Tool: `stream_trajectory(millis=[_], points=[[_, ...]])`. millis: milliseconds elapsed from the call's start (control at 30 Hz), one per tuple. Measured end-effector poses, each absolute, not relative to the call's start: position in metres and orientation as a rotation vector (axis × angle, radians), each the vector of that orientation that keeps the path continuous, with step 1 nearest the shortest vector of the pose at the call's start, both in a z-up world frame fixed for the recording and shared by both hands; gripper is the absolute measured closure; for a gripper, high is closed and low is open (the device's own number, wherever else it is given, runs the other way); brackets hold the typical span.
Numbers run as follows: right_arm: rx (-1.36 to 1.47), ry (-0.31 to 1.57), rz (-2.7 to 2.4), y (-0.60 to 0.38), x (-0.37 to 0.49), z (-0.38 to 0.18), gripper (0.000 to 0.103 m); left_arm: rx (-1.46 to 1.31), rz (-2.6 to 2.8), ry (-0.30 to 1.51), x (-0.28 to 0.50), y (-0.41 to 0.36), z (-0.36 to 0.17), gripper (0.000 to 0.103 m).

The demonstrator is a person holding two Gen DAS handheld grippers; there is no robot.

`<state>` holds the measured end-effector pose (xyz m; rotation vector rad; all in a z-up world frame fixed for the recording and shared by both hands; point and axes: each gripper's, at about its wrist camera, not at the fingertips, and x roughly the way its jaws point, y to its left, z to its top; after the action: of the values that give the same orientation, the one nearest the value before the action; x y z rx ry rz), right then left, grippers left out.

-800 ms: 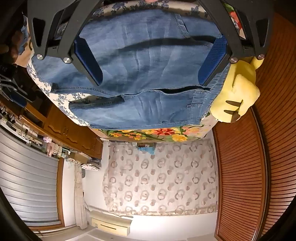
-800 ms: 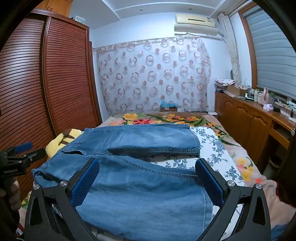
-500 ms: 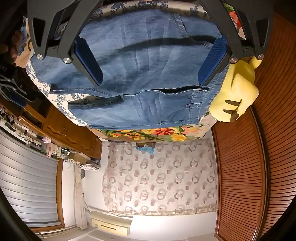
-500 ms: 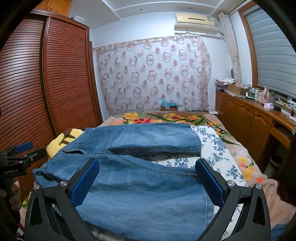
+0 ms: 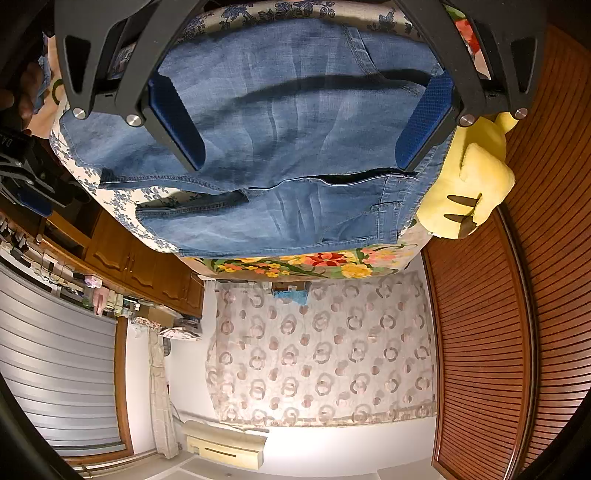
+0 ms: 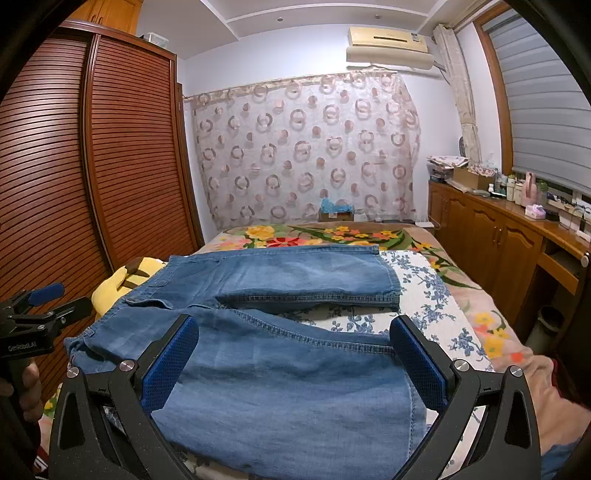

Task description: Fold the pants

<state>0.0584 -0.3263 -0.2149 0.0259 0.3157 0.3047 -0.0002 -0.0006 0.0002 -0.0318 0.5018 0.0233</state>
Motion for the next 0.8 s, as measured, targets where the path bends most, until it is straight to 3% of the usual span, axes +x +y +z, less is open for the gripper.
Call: stream_trajectory(millis=[800], points=[[0.03, 0.314, 0.301, -0.3267, 0.0573, -0.2152, 0.0, -0.022, 0.025, 0.495, -0.0008, -0.0014, 0.0003, 0.0]])
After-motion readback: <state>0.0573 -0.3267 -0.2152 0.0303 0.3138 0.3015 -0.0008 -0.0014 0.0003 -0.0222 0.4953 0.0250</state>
